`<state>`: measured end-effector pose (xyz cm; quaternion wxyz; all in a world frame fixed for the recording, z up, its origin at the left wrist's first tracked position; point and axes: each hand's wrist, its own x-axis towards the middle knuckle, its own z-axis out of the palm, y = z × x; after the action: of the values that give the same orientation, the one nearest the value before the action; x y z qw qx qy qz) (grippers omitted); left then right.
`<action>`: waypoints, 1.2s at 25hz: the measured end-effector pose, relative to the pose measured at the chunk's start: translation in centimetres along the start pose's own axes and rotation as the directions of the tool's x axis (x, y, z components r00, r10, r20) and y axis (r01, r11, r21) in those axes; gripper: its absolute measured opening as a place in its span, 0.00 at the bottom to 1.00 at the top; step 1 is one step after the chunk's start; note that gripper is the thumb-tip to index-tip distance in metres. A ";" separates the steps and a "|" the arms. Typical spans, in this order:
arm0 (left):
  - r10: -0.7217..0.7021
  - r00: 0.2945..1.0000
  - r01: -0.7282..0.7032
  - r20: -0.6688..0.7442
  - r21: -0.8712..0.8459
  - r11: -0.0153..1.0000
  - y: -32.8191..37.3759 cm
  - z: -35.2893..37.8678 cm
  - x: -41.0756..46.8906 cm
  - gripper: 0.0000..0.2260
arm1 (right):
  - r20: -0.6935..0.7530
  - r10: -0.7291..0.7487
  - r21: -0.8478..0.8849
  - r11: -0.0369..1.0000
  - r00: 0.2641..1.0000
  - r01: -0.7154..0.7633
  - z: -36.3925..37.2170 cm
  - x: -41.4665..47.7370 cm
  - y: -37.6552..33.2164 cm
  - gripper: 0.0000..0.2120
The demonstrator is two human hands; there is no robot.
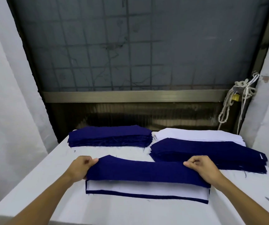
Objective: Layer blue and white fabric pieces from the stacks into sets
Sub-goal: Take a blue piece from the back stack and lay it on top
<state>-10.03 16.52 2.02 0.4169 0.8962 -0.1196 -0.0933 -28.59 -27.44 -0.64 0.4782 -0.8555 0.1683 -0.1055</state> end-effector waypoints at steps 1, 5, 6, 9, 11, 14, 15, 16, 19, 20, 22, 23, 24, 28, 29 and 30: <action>0.016 1.000 -0.016 0.005 0.060 0.998 -0.6 0.3 0.0 0.20 | 0.004 0.000 -0.005 1.000 1.000 0.000 0.1 -0.5 0.3 0.07; 0.031 0.999 -0.026 -0.038 0.129 0.991 -2.4 2.0 -0.4 0.18 | -0.063 0.010 -0.073 0.997 0.998 -0.014 0.8 -2.0 1.1 0.08; 0.026 0.998 -0.019 -0.064 0.117 0.993 -2.8 2.4 -0.7 0.18 | -0.100 0.016 -0.103 0.994 0.995 -0.026 1.1 -2.3 1.3 0.07; 0.049 0.986 -0.029 -0.161 0.127 0.991 -4.3 3.4 -1.4 0.18 | -0.222 0.013 -0.208 0.976 0.975 -0.061 2.4 -3.2 1.8 0.05; 0.093 0.971 -0.058 -0.221 0.159 0.985 -5.1 3.9 -1.7 0.18 | -0.283 -0.015 -0.297 0.952 0.959 -0.073 3.2 -3.8 2.1 0.05; 0.150 0.937 -0.086 -0.316 0.207 0.974 -5.7 4.6 -2.1 0.16 | -0.332 -0.058 -0.399 0.913 0.941 -0.084 3.8 -4.4 2.2 0.06; 0.152 0.930 -0.084 -0.335 0.210 0.974 -5.7 4.7 -2.1 0.16 | -0.346 -0.067 -0.408 0.909 0.936 -0.086 3.9 -4.5 2.2 0.06; 0.149 0.926 -0.080 -0.346 0.204 0.976 -5.8 4.8 -2.0 0.15 | -0.363 -0.075 -0.413 0.907 0.929 -0.088 4.0 -4.6 2.1 0.06; 0.132 0.917 -0.073 -0.376 0.168 0.983 -5.9 4.9 -1.9 0.14 | -0.406 -0.130 -0.462 0.883 0.904 -0.080 4.1 -5.0 2.2 0.06; 0.133 0.914 -0.079 -0.383 0.155 0.985 -6.0 4.9 -1.8 0.13 | -0.408 -0.147 -0.476 0.876 0.901 -0.073 4.2 -5.2 2.2 0.06; 0.147 0.910 -0.096 -0.388 0.148 0.984 -6.2 4.9 -1.8 0.12 | -0.396 -0.157 -0.541 0.836 0.905 -0.092 4.4 -5.6 2.2 0.02; 0.155 0.909 -0.103 -0.388 0.152 0.983 -6.3 5.0 -1.8 0.12 | -0.380 -0.154 -0.578 0.809 0.912 -0.105 4.6 -5.7 2.2 0.04; 0.162 0.909 -0.109 -0.384 0.157 0.982 -6.4 5.1 -1.8 0.12 | -0.355 -0.154 -0.619 0.778 0.922 -0.108 4.8 -5.8 2.4 0.10; 0.242 0.901 -0.126 -0.360 0.317 0.940 -6.7 5.4 -1.8 0.07 | -0.286 -0.180 -0.709 0.700 0.941 -0.082 5.5 -5.8 2.9 0.23; 0.273 0.895 -0.123 -0.352 0.394 0.911 -6.8 5.5 -1.7 0.06 | -0.282 -0.183 -0.717 0.693 0.942 -0.079 5.5 -5.8 2.9 0.23; 0.292 0.893 -0.115 -0.343 0.453 0.884 -6.8 5.6 -1.6 0.07 | -0.276 -0.186 -0.724 0.686 0.943 -0.077 5.4 -5.8 2.9 0.22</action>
<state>-12.15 17.21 -6.69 0.2369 0.9464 -0.1439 0.1659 -32.63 -22.35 -6.10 0.0626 -0.9490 0.2473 -0.1854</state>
